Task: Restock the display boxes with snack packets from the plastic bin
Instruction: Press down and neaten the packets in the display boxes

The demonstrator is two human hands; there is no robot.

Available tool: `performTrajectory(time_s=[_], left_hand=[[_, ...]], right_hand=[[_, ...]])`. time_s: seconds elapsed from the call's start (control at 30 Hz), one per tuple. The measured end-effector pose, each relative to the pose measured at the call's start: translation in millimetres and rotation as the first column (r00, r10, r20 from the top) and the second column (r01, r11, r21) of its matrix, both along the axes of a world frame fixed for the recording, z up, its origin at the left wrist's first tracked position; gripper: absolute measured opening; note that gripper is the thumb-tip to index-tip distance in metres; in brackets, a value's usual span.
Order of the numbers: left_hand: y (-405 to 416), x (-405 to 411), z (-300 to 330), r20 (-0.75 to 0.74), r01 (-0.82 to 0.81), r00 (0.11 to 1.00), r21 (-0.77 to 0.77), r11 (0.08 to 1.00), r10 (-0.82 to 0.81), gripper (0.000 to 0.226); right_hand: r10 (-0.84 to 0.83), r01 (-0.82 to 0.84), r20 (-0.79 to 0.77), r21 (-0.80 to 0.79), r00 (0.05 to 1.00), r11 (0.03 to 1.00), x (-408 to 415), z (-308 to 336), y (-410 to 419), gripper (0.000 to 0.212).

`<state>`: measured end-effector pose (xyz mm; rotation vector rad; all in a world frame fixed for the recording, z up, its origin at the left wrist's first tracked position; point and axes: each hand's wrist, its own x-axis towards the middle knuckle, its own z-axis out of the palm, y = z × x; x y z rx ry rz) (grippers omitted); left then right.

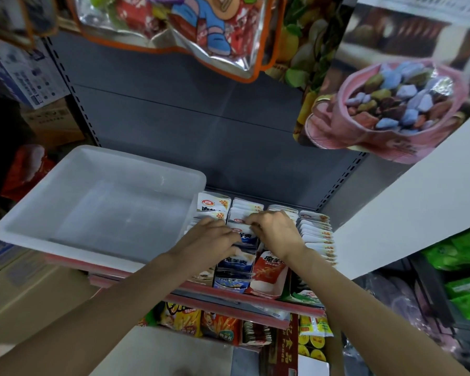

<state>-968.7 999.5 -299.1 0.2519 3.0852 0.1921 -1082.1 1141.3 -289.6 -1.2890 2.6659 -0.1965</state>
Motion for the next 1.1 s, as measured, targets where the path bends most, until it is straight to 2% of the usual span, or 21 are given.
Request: performTrajectory(time_s=[0.1, 0.13, 0.27, 0.37, 0.47, 0.53, 0.6, 0.63, 0.73, 0.8, 0.83, 0.93, 1.0, 1.1], left_hand=[[3.3, -11.8, 5.3, -0.073, -0.081, 0.994, -0.047, 0.996, 0.078, 0.034], [5.6, -13.7, 7.0, -0.073, -0.121, 0.99, -0.011, 0.993, 0.12, 0.034], [10.0, -4.2, 6.6, 0.004, -0.262, 0.961, 0.349, 0.9, 0.278, 0.033], [6.2, 11.4, -4.9, -0.021, -0.23, 0.966, 0.388, 0.892, 0.258, 0.033], [4.3, 21.4, -5.8, -0.119, -0.151, 0.974, 0.283, 0.947, 0.191, 0.045], [3.3, 22.9, -11.7, -0.181, -0.077, 0.979, 0.075, 0.994, 0.089, 0.055], [5.2, 24.5, -15.5, -0.23, -0.011, 0.973, -0.078, 0.997, -0.007, 0.041], [6.2, 24.6, -14.7, -0.205, -0.027, 0.979, -0.113, 0.993, 0.004, 0.04], [8.7, 18.6, -12.2, -0.049, -0.125, 0.992, -0.202, 0.971, 0.117, 0.063], [10.2, 12.6, -15.8, 0.037, -0.135, 0.989, -0.178, 0.975, 0.144, 0.07], [11.3, 11.0, -17.9, 0.073, -0.149, 0.984, -0.14, 0.979, 0.16, 0.074], [12.5, 7.9, -23.0, 0.091, -0.158, 0.983, -0.031, 0.987, 0.161, 0.086], [12.3, 9.5, -21.7, 0.113, -0.146, 0.983, 0.003, 0.989, 0.144, 0.081], [4.4, 17.3, -10.5, 0.117, -0.128, 0.987, 0.131, 0.983, 0.112, 0.065]], right_hand=[[-0.039, 0.042, 0.087, -0.033, 0.995, 0.999, -0.1, 1.5, 0.2, 0.03], [-0.049, 0.056, 0.098, -0.067, 0.994, 0.996, -0.4, 2.1, 0.6, 0.029], [-0.058, 0.067, 0.067, -0.143, 0.996, 0.987, -0.6, 6.7, 10.2, 0.022], [-0.023, 0.024, 0.02, -0.055, 1.0, 0.998, 2.1, 4.7, 14.2, 0.022], [-0.031, 0.03, -0.028, -0.039, 0.999, 0.999, 4.2, 1.3, 10.0, 0.026], [-0.049, 0.046, -0.055, -0.055, 0.997, 0.997, 4.6, 0.7, 8.1, 0.028], [-0.064, 0.06, -0.04, -0.084, 0.997, 0.995, 5.6, -2.0, 8.5, 0.03], [-0.071, 0.069, -0.023, -0.096, 0.997, 0.993, 6.7, -3.3, 9.3, 0.031], [-0.125, 0.119, -0.015, -0.195, 0.992, 0.974, 12.0, -5.4, 16.9, 0.036], [-0.092, 0.094, 0.017, -0.237, 0.996, 0.967, 17.0, -2.6, 23.9, 0.048], [-0.042, 0.052, 0.051, -0.208, 0.998, 0.977, 20.0, -0.9, 27.3, 0.054], [0.091, -0.093, 0.07, 0.029, 0.993, 0.995, 30.3, -6.1, 30.8, 0.066], [0.139, -0.141, 0.024, 0.163, 0.99, 0.977, 33.6, -10.7, 29.8, 0.07], [0.128, -0.132, 0.037, 0.162, 0.991, 0.978, 29.9, -8.7, 29.7, 0.068]])
